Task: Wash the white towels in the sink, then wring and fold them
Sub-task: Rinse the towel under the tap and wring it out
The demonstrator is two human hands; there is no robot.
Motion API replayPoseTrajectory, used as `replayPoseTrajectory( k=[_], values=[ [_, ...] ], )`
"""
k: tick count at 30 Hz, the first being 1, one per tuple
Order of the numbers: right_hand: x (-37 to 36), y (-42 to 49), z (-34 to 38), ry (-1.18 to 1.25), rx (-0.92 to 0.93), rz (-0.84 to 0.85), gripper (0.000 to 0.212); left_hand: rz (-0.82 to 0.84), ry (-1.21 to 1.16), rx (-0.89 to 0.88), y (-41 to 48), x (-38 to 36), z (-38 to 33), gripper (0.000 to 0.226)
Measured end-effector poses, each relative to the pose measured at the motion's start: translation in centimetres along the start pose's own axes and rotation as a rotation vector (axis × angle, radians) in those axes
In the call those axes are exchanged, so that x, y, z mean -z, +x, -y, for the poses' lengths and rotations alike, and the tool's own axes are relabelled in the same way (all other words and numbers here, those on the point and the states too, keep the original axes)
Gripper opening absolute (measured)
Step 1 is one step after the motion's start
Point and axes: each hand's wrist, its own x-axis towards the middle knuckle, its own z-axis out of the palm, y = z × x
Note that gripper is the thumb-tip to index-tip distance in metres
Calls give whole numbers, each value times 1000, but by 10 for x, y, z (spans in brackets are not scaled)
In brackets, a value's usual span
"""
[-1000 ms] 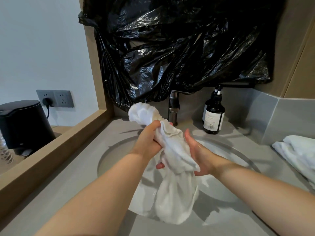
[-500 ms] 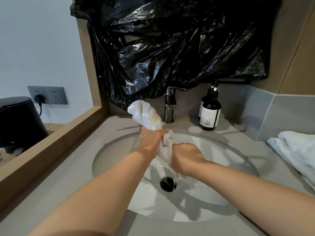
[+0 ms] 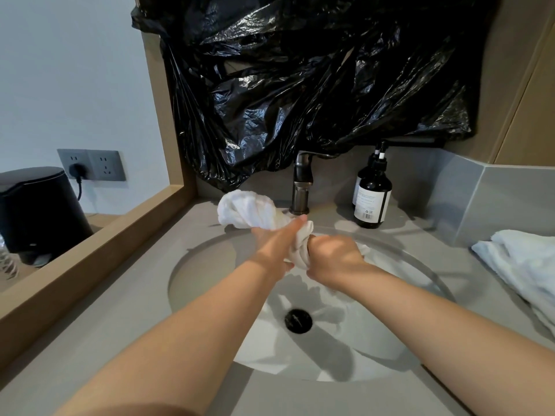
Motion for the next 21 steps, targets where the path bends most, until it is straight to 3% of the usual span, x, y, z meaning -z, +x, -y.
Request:
replayPoseTrajectory(
  k=[3, 5, 7, 9, 10, 12, 13, 16, 18, 19, 21],
  values=[
    [3, 2, -7, 134, -38, 123, 37, 29, -6, -3, 2, 2, 0, 45],
    [4, 3, -20, 374, -54, 272, 57, 12, -72, -21, 3, 4, -5, 29],
    [5, 2, -40, 800, 29, 426, 57, 22, -173, -33, 3, 5, -13, 48],
    [-4, 1, -58, 1328, 118, 518, 43, 35, -239, -34, 4, 8, -18, 72],
    [-9, 2, -65, 1551, 59, 531, 46, 51, -264, -36, 2, 9, -22, 65],
    [-20, 6, -73, 1817, -173, 495, 61, 80, -293, -33, -1, 12, -28, 21],
    [-26, 9, -75, 1852, -257, 449, 66, 115, -321, -29, -4, 11, -31, 4],
    [-31, 7, -73, 1769, -386, 374, 65, 188, -325, -42, -11, 7, -39, 29],
    [-32, -2, -64, 1848, -450, 370, 57, 217, -346, -50, -12, 3, -44, 49],
    [-33, -5, -61, 1931, -423, 407, 50, 232, -358, -55, -14, 1, -46, 55],
    [-42, -9, -50, 1977, -248, 572, 65, 253, -387, -82, -14, 0, -48, 57]
  ],
)
